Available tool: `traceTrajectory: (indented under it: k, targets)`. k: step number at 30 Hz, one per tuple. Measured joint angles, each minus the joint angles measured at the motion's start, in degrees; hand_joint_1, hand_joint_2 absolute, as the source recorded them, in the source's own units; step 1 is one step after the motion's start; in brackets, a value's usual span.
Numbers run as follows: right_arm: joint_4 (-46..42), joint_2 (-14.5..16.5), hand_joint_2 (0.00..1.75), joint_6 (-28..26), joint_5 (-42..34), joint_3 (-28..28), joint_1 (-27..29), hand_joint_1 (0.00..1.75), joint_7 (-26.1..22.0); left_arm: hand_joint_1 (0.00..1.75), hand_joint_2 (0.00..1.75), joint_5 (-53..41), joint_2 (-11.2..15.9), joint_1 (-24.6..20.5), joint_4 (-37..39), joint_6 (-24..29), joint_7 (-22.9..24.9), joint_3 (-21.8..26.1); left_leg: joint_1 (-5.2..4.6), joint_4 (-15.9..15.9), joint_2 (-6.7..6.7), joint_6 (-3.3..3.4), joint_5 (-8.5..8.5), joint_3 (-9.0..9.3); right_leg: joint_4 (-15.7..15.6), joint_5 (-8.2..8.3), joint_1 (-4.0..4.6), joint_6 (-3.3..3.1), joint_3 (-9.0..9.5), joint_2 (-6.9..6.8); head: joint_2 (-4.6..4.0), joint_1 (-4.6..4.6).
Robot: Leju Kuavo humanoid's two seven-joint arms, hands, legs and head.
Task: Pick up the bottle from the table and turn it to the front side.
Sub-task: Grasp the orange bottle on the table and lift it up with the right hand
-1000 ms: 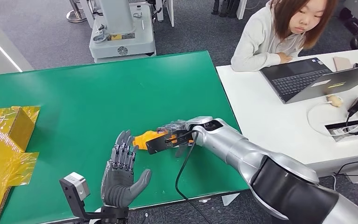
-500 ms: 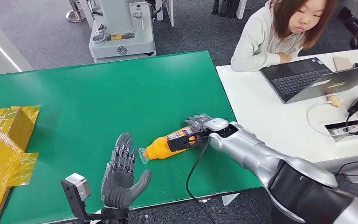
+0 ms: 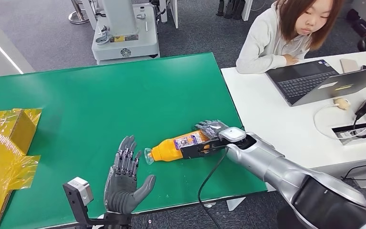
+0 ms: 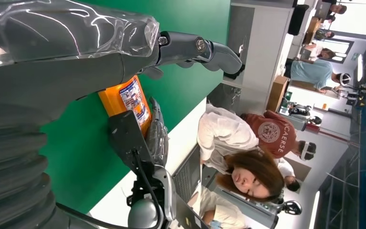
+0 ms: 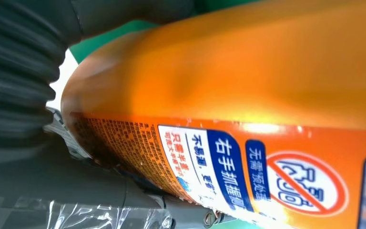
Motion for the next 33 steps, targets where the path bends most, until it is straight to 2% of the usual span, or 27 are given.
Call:
traceTrajectory:
  k: [1,3,9,19,29,31,33]
  targets:
    - [-0.47,-0.17,1.75,0.13,0.16,-0.38,0.37,1.59,-0.10,0.00,1.75,-0.07,-0.01,0.00,0.00,-0.08,0.04,0.00,0.00,0.00,0.00,0.00,0.00,0.01,0.00,0.00,0.00,0.00,0.01,0.00,0.00,0.00]
    - [-1.55,-0.59,1.75,0.21,0.42,-1.35,1.29,1.72,-0.31,0.00,1.75,-0.23,-0.03,0.00,0.00,-0.29,0.10,0.00,0.00,0.01,-0.01,0.00,0.00,0.03,0.00,0.00,0.00,0.00,0.03,-0.01,0.00,-0.01]
    - [-5.16,-1.92,1.75,-0.68,1.40,-4.71,4.81,1.73,-0.81,0.00,1.75,-0.47,-0.03,0.05,0.00,-0.83,0.13,0.00,0.00,0.00,0.00,0.00,-0.01,0.05,-0.01,-0.01,0.00,0.00,0.06,-0.01,0.00,0.00]
    - [-7.27,-2.66,1.75,-0.95,1.34,-6.83,6.79,1.75,-1.28,0.00,1.75,-0.60,-0.03,0.05,0.00,-0.99,0.13,0.00,0.01,0.01,0.01,0.01,-0.01,0.11,-0.01,0.00,0.00,0.01,0.11,0.00,0.00,-0.01]
    - [-8.38,-2.67,1.75,-4.81,0.55,-11.10,10.42,1.75,-7.02,0.00,1.75,-0.92,-0.05,0.05,0.00,-1.94,0.13,0.01,0.01,0.00,0.02,0.00,-0.02,0.12,-0.01,0.00,0.01,0.00,0.13,0.03,0.00,-0.01]
    - [-8.59,-2.53,1.75,-5.32,-1.92,-12.08,11.34,1.75,-9.46,0.00,1.75,-1.14,-0.05,0.11,-0.01,-1.96,0.12,0.01,0.03,-0.01,0.01,0.00,-0.02,0.12,-0.01,0.00,0.02,0.00,0.14,0.02,0.00,-0.01]
    - [-9.07,-2.15,1.75,-4.41,-8.73,-13.75,13.06,1.75,-14.01,0.00,1.75,-1.56,-0.05,0.33,-0.05,-1.73,0.10,0.08,0.04,-0.01,0.00,0.00,-0.02,0.13,-0.01,0.00,0.04,0.00,0.16,0.00,0.00,-0.01]
